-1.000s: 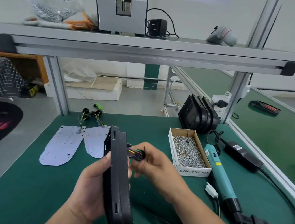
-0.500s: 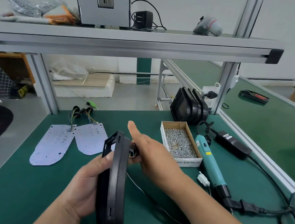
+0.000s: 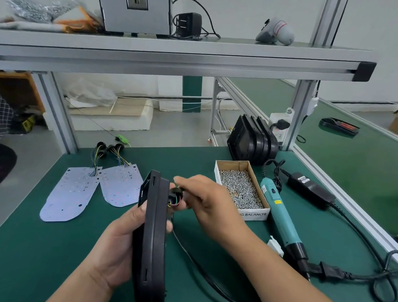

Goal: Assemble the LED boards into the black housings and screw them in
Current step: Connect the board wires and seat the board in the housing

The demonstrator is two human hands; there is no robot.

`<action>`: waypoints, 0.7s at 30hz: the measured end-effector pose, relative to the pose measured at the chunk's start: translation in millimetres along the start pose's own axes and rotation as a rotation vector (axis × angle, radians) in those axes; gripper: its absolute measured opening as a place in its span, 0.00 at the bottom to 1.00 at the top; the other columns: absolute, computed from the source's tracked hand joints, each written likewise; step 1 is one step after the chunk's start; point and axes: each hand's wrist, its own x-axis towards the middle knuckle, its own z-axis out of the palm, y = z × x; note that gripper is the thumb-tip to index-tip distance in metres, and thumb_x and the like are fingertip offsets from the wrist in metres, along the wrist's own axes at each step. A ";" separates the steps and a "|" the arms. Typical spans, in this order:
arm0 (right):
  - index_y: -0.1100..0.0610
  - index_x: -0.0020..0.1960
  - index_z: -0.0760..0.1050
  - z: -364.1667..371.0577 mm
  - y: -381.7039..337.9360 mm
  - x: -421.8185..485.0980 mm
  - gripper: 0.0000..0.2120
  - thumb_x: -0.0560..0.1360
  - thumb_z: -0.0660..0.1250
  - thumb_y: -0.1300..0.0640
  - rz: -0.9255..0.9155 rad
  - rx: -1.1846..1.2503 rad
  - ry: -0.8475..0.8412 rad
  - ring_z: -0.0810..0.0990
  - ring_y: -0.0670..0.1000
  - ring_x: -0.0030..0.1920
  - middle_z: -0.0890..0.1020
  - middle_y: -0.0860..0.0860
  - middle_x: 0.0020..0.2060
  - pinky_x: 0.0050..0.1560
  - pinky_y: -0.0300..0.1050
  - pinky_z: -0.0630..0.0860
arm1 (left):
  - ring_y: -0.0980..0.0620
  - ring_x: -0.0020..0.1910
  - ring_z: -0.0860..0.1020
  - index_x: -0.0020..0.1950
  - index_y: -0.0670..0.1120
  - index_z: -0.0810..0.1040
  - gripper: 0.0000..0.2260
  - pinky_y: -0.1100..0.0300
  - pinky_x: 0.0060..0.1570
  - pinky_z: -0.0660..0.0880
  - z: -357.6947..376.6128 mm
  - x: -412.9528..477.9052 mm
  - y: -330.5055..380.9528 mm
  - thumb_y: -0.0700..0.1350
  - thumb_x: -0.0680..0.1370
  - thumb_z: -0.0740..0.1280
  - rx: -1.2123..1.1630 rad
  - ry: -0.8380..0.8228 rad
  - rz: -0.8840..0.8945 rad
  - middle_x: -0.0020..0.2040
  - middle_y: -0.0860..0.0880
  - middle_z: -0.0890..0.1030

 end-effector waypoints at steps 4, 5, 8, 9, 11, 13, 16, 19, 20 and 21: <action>0.53 0.60 0.78 -2.8 2.1 1.0 0.09 0.81 0.65 0.60 0.071 -0.027 0.035 0.82 0.40 0.47 0.83 0.41 0.45 0.51 0.44 0.81 | 0.53 0.38 0.82 0.65 0.49 0.86 0.24 0.62 0.33 0.80 7.1 -0.4 -1.9 0.52 0.70 0.82 -0.002 -0.072 0.014 0.71 0.39 0.80; 0.52 0.57 0.77 -3.6 2.0 1.0 0.07 0.81 0.65 0.61 0.081 -0.037 0.020 0.82 0.43 0.44 0.83 0.41 0.41 0.48 0.49 0.81 | 0.53 0.38 0.81 0.65 0.49 0.86 0.21 0.62 0.34 0.80 7.8 -0.3 -2.2 0.51 0.73 0.80 -0.002 -0.069 0.027 0.71 0.39 0.80; 0.51 0.52 0.78 -2.6 -1.1 0.0 0.08 0.81 0.66 0.63 0.055 -0.044 -0.002 0.81 0.48 0.39 0.82 0.44 0.37 0.43 0.56 0.81 | 0.54 0.36 0.80 0.68 0.48 0.84 0.17 0.63 0.32 0.79 10.4 -1.1 -3.2 0.46 0.83 0.62 -0.046 -0.033 0.027 0.70 0.41 0.81; 0.52 0.52 0.80 -2.7 -2.0 -0.4 0.08 0.82 0.67 0.64 0.028 -0.043 0.001 0.81 0.49 0.39 0.81 0.44 0.37 0.44 0.54 0.81 | 0.53 0.35 0.79 0.71 0.46 0.82 0.18 0.62 0.31 0.78 8.6 -0.7 -5.0 0.45 0.82 0.63 -0.065 -0.016 0.022 0.69 0.42 0.80; 0.54 0.55 0.82 -5.0 -4.9 -0.8 0.07 0.83 0.67 0.63 -0.038 -0.070 0.000 0.80 0.46 0.42 0.80 0.43 0.40 0.46 0.47 0.80 | 0.52 0.35 0.79 0.73 0.42 0.79 0.23 0.61 0.30 0.78 6.1 0.8 -8.8 0.47 0.78 0.71 -0.085 0.014 0.027 0.63 0.39 0.78; 0.54 0.57 0.83 -7.1 -8.6 -1.3 0.08 0.84 0.66 0.59 -0.077 -0.128 -0.009 0.79 0.45 0.43 0.80 0.46 0.42 0.46 0.45 0.78 | 0.53 0.35 0.79 0.69 0.43 0.83 0.21 0.62 0.29 0.78 5.8 1.0 -8.2 0.47 0.77 0.71 -0.109 0.021 0.045 0.63 0.39 0.79; 0.57 0.57 0.84 -5.4 -13.9 -1.4 0.07 0.84 0.66 0.59 -0.068 -0.178 -0.011 0.81 0.52 0.46 0.82 0.51 0.45 0.47 0.53 0.78 | 0.55 0.36 0.78 0.63 0.45 0.86 0.19 0.64 0.31 0.78 6.3 1.4 -5.6 0.42 0.80 0.60 -0.177 -0.029 0.060 0.61 0.40 0.84; 0.57 0.56 0.83 0.0 -21.5 2.0 0.08 0.82 0.66 0.64 -0.079 -0.215 -0.015 0.82 0.56 0.47 0.83 0.52 0.47 0.46 0.55 0.78 | 0.56 0.36 0.79 0.58 0.44 0.87 0.18 0.64 0.31 0.78 1.5 1.4 -6.1 0.42 0.79 0.58 -0.259 -0.036 0.087 0.56 0.42 0.84; 0.57 0.56 0.83 -0.2 -23.1 3.8 0.09 0.81 0.66 0.66 -0.085 -0.227 -0.016 0.82 0.57 0.48 0.83 0.52 0.47 0.46 0.55 0.79 | 0.56 0.36 0.79 0.57 0.45 0.87 0.17 0.64 0.31 0.78 2.4 0.9 -6.0 0.42 0.80 0.59 -0.257 -0.043 0.094 0.55 0.43 0.84; 0.58 0.56 0.83 -1.3 -23.5 5.2 0.10 0.81 0.66 0.67 -0.092 -0.235 -0.013 0.82 0.57 0.47 0.83 0.52 0.48 0.46 0.55 0.79 | 0.56 0.36 0.79 0.57 0.45 0.87 0.14 0.64 0.32 0.79 1.0 0.9 -6.2 0.43 0.79 0.63 -0.249 -0.053 0.102 0.55 0.43 0.84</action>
